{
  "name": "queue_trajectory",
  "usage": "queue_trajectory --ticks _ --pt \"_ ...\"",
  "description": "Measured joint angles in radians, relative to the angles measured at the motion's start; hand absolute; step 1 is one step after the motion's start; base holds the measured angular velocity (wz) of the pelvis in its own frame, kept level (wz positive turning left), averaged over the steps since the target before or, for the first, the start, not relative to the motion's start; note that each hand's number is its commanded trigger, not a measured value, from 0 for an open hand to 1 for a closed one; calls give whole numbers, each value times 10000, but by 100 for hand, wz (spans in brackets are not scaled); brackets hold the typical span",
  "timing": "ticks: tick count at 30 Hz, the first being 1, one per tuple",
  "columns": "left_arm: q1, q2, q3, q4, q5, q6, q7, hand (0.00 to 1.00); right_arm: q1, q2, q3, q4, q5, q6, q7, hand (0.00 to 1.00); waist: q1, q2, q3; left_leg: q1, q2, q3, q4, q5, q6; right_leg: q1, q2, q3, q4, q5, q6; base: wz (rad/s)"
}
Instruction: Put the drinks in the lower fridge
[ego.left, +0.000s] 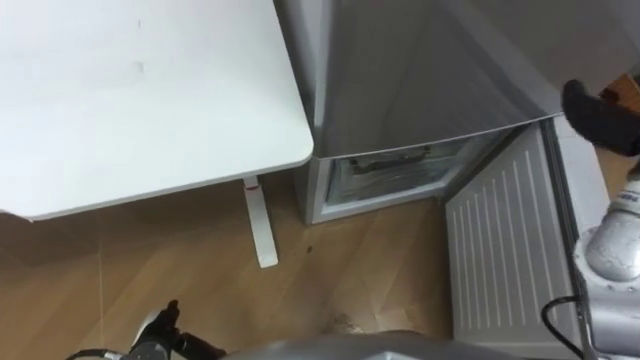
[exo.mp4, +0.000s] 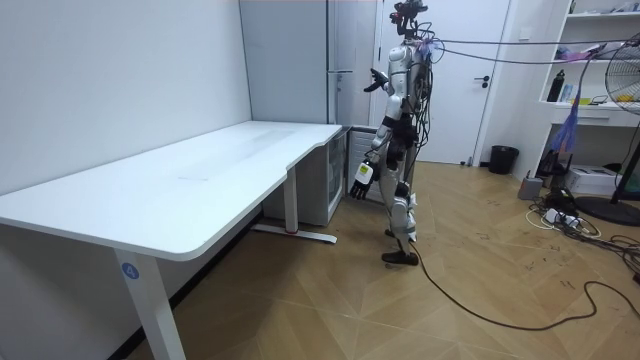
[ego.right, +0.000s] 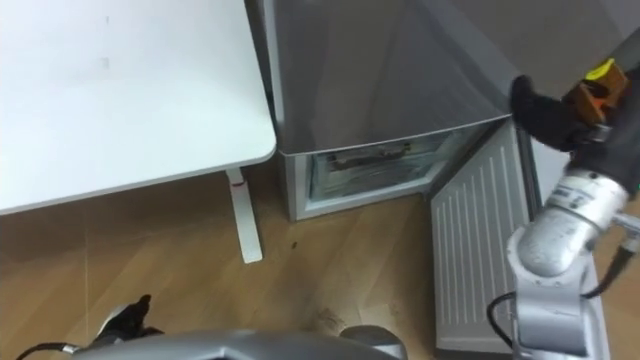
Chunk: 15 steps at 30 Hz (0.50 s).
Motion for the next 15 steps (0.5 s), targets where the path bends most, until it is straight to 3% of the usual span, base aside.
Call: queue_trajectory --ticks 9,12,15 --pt "30 -2 9 -255 236 245 -156 0 168 -217 -176 1487 781 73 -179 0 -194 117 33 56 39 148 -4 0 -1 -39 32 89 -4 34 -11 -4" --pt "155 -3 33 -381 240 303 -149 0 321 -217 -363 1818 1615 256 156 0 -363 160 32 29 40 138 -10 0 -1 -33 31 90 13 34 -11 0" --pt "317 33 38 -720 251 462 -157 0 273 -324 -639 2419 2908 315 354 0 -478 71 34 42 43 137 -7 1 -4 -23 33 92 17 37 -14 0"
